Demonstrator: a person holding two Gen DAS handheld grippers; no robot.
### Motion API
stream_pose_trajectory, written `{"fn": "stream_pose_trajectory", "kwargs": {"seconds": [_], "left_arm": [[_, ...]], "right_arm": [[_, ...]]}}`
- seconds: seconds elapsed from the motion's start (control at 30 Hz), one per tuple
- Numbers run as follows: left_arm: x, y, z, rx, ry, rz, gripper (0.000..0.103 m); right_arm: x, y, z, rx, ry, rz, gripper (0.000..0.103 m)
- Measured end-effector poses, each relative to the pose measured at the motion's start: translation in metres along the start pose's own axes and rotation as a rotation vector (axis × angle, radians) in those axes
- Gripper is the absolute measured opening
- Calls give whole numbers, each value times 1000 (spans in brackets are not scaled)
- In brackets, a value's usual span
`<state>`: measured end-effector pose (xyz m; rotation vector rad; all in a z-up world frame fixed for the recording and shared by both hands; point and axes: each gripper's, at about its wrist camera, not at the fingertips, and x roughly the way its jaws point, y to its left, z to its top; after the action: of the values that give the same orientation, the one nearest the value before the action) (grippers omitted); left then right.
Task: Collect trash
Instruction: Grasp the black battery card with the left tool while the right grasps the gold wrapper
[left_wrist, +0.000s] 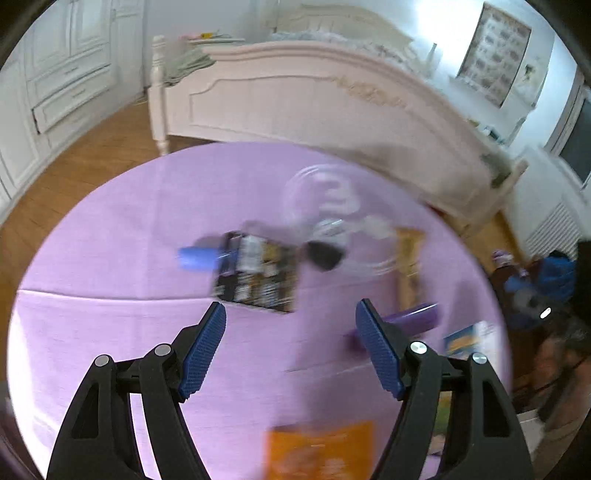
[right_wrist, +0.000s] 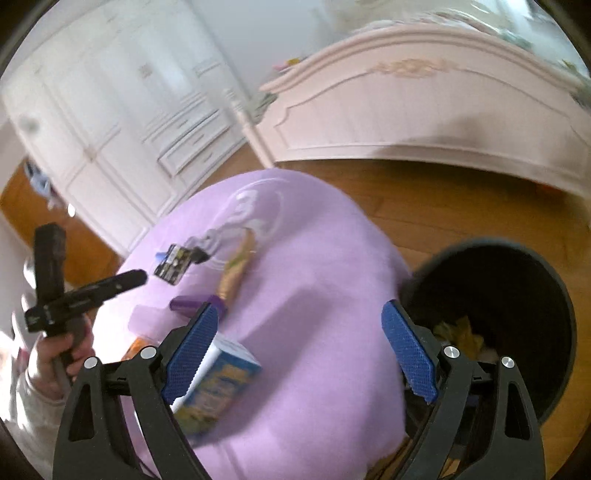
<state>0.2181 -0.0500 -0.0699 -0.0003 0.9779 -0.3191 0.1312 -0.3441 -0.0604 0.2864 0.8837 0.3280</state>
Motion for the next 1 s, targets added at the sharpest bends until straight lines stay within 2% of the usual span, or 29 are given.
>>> {"fn": "stream_pose_trajectory", "kwargs": {"seconds": [0.07, 0.1, 0.3, 0.47, 0.6, 0.7, 0.77, 0.93, 0.97, 1.0], "left_arm": [[4, 1, 0, 31, 7, 23, 73], [7, 2, 1, 48, 10, 31, 73], [27, 6, 6, 90, 56, 87, 73], [39, 10, 11, 111, 69, 82, 73], [47, 3, 15, 164, 63, 109, 73], [49, 5, 18, 166, 47, 103, 69], [50, 6, 18, 173, 31, 102, 67], [45, 9, 9, 180, -6, 91, 65], [43, 11, 6, 183, -15, 86, 65], [42, 11, 3, 183, -21, 78, 65]], "right_arm": [[14, 19, 12, -70, 35, -18, 66], [19, 24, 17, -95, 49, -29, 64], [71, 54, 40, -231, 200, -69, 64], [111, 66, 44, -307, 325, -91, 64], [129, 78, 43, -379, 370, -108, 64], [138, 88, 39, -453, 370, -144, 61], [138, 93, 38, -481, 364, -127, 43], [133, 92, 36, -471, 321, -107, 28], [129, 90, 36, -465, 309, -99, 18], [124, 90, 36, -456, 294, -89, 16]]}}
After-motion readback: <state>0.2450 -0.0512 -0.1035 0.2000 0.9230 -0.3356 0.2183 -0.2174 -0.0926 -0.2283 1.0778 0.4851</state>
